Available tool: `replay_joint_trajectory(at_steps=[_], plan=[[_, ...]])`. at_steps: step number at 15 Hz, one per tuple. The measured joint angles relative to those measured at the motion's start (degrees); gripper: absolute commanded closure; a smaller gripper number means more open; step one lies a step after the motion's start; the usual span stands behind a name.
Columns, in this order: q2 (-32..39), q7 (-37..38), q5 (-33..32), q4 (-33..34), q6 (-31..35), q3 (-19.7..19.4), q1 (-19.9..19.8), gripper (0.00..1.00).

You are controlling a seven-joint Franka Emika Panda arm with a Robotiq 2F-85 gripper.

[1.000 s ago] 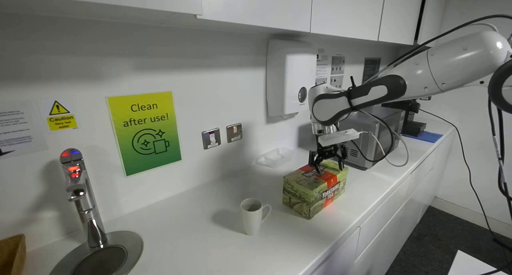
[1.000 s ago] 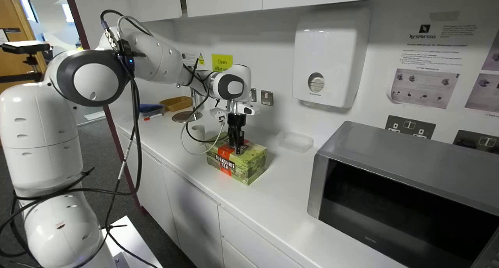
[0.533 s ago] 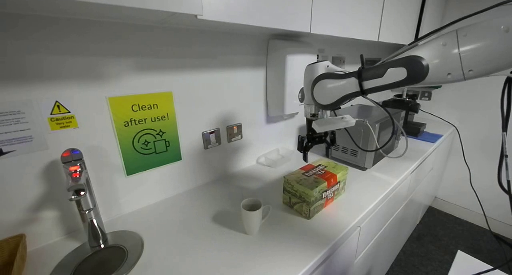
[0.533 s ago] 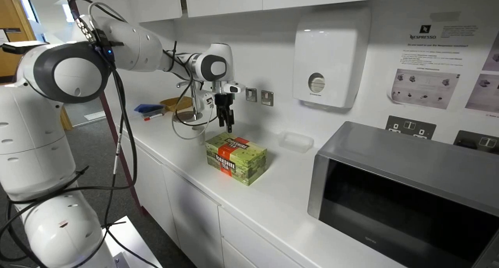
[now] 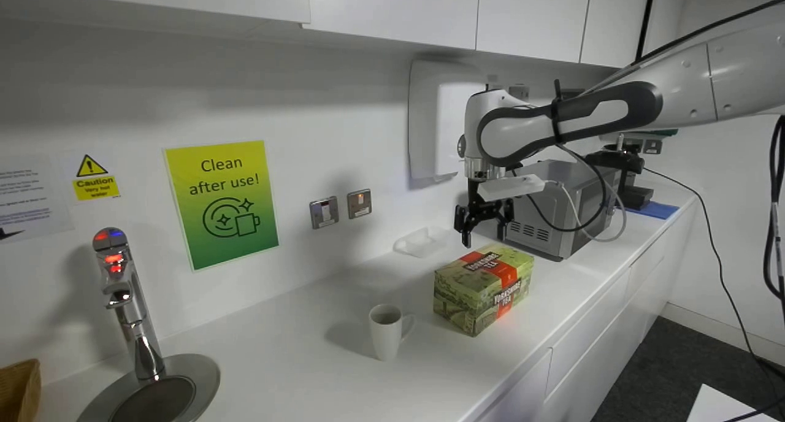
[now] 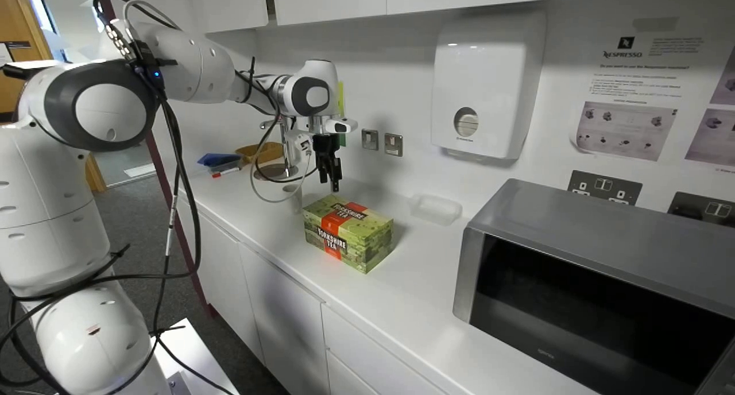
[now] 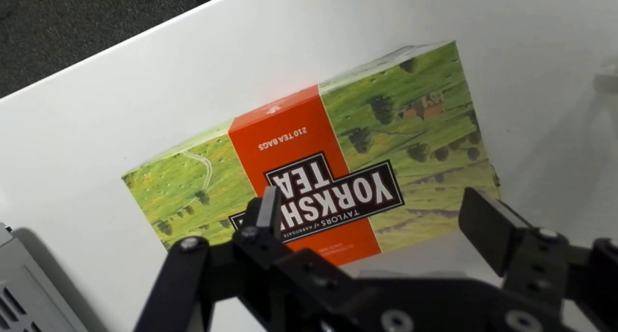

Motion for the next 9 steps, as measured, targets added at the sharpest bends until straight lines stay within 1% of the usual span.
replay_joint_trajectory(at_steps=[2, 4, 9], plan=[[1.02, 2.41, 0.05, 0.8, 0.0, 0.31, 0.09, 0.0], [2.87, 7.3, 0.14, 2.71, 0.31, 0.99, 0.4, 0.0], [8.89, 21.41, 0.06, 8.25, 3.98, 2.4, 4.26, 0.0]])
